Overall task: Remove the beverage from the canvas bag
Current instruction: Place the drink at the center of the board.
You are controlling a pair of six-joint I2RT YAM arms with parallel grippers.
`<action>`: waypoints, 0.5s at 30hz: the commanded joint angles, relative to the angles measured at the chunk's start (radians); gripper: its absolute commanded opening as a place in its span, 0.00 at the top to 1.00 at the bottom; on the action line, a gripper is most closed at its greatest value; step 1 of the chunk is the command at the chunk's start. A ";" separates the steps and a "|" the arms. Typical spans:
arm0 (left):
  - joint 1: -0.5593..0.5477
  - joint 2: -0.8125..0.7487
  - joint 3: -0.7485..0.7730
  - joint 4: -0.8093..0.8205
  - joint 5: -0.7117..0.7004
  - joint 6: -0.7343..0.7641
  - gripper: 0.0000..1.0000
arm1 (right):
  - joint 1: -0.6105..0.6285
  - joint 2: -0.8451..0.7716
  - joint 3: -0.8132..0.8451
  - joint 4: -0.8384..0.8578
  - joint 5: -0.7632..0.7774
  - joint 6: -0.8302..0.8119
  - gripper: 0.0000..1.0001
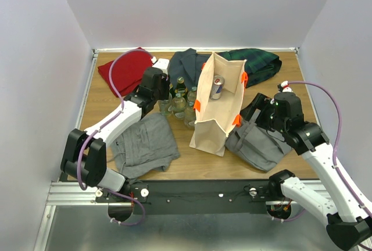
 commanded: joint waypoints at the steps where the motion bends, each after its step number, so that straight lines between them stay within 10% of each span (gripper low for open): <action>1: 0.002 0.002 0.026 0.113 0.010 -0.037 1.00 | 0.004 0.003 -0.013 -0.004 0.034 -0.002 0.07; 15: 0.000 -0.100 -0.085 0.216 -0.031 -0.132 1.00 | 0.003 0.003 -0.018 -0.001 0.030 -0.004 0.07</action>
